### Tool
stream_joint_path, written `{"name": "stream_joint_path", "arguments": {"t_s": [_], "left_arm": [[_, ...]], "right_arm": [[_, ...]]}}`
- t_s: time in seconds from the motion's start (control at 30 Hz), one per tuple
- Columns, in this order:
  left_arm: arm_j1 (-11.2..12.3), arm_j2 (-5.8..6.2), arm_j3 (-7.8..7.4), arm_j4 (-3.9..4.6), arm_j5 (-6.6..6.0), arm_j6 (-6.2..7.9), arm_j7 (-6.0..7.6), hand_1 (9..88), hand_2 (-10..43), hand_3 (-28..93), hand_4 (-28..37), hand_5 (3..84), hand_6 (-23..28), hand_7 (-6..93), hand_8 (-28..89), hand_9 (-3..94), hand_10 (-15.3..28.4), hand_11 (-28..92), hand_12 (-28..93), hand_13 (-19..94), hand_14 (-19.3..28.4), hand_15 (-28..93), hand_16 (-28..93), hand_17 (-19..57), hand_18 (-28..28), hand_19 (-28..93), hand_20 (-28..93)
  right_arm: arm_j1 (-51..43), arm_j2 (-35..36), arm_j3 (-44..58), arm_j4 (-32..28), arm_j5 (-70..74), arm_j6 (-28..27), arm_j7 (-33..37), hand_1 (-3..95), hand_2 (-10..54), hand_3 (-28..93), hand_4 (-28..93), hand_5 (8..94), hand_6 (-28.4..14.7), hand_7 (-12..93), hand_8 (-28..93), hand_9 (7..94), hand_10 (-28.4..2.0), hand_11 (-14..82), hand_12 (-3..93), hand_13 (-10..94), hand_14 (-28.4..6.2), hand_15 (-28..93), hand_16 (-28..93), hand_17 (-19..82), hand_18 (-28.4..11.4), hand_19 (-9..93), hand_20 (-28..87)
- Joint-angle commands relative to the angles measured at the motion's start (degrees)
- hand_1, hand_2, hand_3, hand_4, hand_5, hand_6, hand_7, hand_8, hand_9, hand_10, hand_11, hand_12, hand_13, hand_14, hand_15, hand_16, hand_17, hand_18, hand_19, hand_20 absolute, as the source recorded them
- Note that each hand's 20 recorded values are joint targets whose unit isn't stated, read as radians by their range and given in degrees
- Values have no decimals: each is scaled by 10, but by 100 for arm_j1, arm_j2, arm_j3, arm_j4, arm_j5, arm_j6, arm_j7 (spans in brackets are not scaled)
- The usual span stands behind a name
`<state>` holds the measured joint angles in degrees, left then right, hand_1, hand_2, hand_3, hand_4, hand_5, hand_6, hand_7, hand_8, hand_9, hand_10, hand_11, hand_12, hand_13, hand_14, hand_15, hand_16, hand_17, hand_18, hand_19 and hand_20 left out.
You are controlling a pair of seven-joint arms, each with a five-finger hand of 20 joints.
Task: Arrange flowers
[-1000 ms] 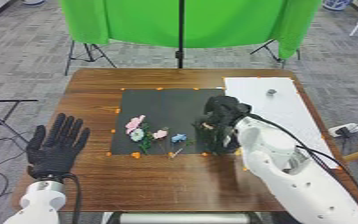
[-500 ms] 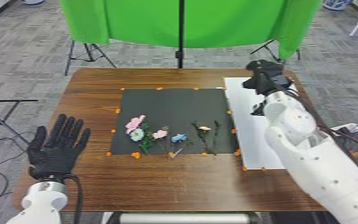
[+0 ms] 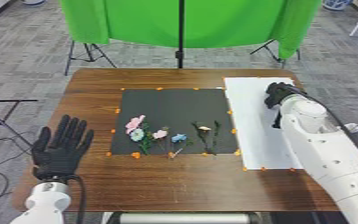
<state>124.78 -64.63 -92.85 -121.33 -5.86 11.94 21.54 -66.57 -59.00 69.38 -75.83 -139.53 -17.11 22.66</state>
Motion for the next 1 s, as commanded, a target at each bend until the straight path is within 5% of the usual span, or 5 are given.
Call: {"name": "stream_joint_path", "arguments": {"t_s": [0.03,0.2,0.57,0.8,1.0], "left_arm": [[19,-57,56,52,10,-58,-94,295,152,767,-283,472,100,122,-95,400,152,204,96,284,154,357,-81,-75,135,360,119],[35,-68,53,63,61,-184,-168,295,150,767,-283,470,100,121,-94,400,152,204,96,285,154,355,-82,-74,135,358,119],[-30,-30,32,101,191,-354,-271,295,146,762,-283,464,97,116,-92,397,152,197,98,285,156,342,-77,-73,137,354,117],[-14,-7,27,97,191,-288,-226,295,145,762,-283,464,97,116,-92,398,152,196,100,285,156,340,-74,-74,137,352,119],[-83,17,112,165,175,-513,-106,295,137,767,-283,460,96,115,-92,395,152,195,100,283,156,341,-73,-73,137,350,119]], "right_arm": [[-409,-25,11,-17,-131,526,-532,514,-95,778,-283,643,26,235,-143,683,-93,151,158,626,-70,303,220,263,-190,752,287],[-614,170,-6,-370,145,1170,-680,605,-95,676,-283,763,26,354,-48,873,-85,114,390,718,-47,290,388,290,-188,777,336],[-2696,599,526,-3022,579,921,-882,561,-95,716,-283,761,14,380,-49,876,-93,114,406,712,-54,306,388,289,-197,786,349],[-2901,454,265,-3363,439,982,-1113,546,-95,719,-283,741,6,369,-49,853,-100,116,400,686,-65,345,342,283,-201,784,351],[-2792,316,9,-3387,450,1068,-1085,548,-95,721,-283,733,5,371,-54,847,-100,116,398,685,-64,343,343,283,-201,783,351]]}}
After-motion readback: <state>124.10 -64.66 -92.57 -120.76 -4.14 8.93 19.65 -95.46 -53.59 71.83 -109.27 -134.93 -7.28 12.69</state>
